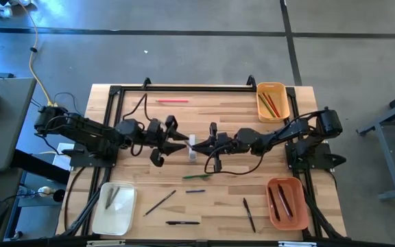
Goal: Sort crayons/erasers/pens/pencils in bins
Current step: Put the gray crayon into the white bin
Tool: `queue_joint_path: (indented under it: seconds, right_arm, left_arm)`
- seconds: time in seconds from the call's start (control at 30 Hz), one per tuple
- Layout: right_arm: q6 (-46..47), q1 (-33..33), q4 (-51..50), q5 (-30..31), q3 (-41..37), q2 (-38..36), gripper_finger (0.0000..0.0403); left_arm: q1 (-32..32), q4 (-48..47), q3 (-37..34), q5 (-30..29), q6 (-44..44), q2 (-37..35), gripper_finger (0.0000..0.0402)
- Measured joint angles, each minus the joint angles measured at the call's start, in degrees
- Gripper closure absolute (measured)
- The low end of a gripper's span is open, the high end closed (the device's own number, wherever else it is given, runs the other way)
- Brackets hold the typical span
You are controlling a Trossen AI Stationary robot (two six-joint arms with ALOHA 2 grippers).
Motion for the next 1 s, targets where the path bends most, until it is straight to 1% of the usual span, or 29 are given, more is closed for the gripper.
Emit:
queue_joint_path:
  seconds: [0.1,0.37,0.43,0.57,0.63,0.73,0.8,1.0]
  right_arm:
    - [0.0,0.0,-0.1,0.0,0.0,0.0,0.0398]
    - [0.1,0.0,-0.1,0.0,0.0,0.0,0.0398]
    - [0.1,0.0,-0.1,-0.2,0.0,0.0,0.0398]
    - [1.0,0.0,-0.1,-0.2,0.0,0.0,0.0391]
    - [1.7,0.1,-0.1,-0.2,0.0,0.0,0.0379]
    - [1.6,0.7,-0.1,-0.1,0.0,0.0,0.0348]
    - [1.6,1.2,-0.1,0.1,0.0,0.0,0.0321]
    - [1.8,2.5,-1.8,3.1,0.0,0.0,0.0239]
  left_arm:
    - [0.0,0.7,0.0,-0.1,1.5,0.0,0.0297]
    - [0.0,0.5,0.0,-0.2,4.5,0.0,0.0386]
    - [-0.1,0.5,0.0,-0.2,4.7,0.0,0.0394]
    - [-0.1,0.5,0.0,0.0,4.7,0.0,0.0393]
    - [-0.1,0.4,0.0,0.0,4.7,0.0,0.0394]
    - [0.1,0.4,0.0,0.3,4.6,0.0,0.0395]
    - [0.1,0.3,0.0,0.5,5.0,0.0,0.0395]
    - [1.1,0.1,0.0,0.5,6.0,-0.8,0.0396]
